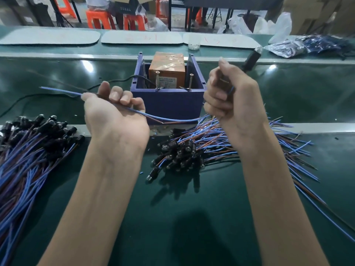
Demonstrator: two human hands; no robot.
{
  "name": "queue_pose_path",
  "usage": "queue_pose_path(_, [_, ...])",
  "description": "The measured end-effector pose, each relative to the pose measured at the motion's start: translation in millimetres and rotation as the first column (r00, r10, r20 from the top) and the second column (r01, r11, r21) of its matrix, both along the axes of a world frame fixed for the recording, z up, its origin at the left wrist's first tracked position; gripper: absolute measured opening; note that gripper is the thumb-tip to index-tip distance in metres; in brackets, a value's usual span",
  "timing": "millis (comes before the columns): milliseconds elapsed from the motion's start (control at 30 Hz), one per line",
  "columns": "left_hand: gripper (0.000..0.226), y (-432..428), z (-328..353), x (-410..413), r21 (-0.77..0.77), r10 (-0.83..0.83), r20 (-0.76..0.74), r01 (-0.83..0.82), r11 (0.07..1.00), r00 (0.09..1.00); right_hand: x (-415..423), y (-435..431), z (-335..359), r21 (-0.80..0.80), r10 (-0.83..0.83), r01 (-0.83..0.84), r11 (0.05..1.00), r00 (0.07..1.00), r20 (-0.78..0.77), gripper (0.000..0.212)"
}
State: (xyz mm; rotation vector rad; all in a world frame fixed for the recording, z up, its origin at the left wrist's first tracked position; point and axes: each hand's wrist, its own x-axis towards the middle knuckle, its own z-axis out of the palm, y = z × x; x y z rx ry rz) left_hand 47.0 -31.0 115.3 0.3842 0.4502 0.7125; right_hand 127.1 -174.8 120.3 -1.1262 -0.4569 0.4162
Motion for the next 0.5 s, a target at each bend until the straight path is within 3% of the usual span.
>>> queue_pose_path(100, [0.04, -6, 3, 4, 0.05, -0.023, -0.038, 0.024, 0.998, 0.999, 3, -4, -1, -0.048, -0.04, 0.04, 0.998, 0.999, 0.018, 0.047])
queue_pose_path(233, [0.039, -14, 3, 7, 0.28, -0.172, -0.168, 0.215, 0.936, 0.971, 8, -9, -2, -0.143, -0.068, 0.083, 0.986, 0.992, 0.108, 0.052])
queue_pose_path(367, [0.037, -23, -2, 11, 0.557, -0.191, -0.347, 0.366, 0.746, 0.918, 8, -8, -5, -0.237, -0.044, 0.083, 0.968, 0.986, 0.164, 0.03])
queue_pose_path(500, [0.035, -27, -11, 14, 0.735, -0.139, -0.516, 0.52, 0.435, 0.845, 5, -3, -10, -0.374, 0.007, 0.051, 0.926, 0.988, 0.151, 0.018])
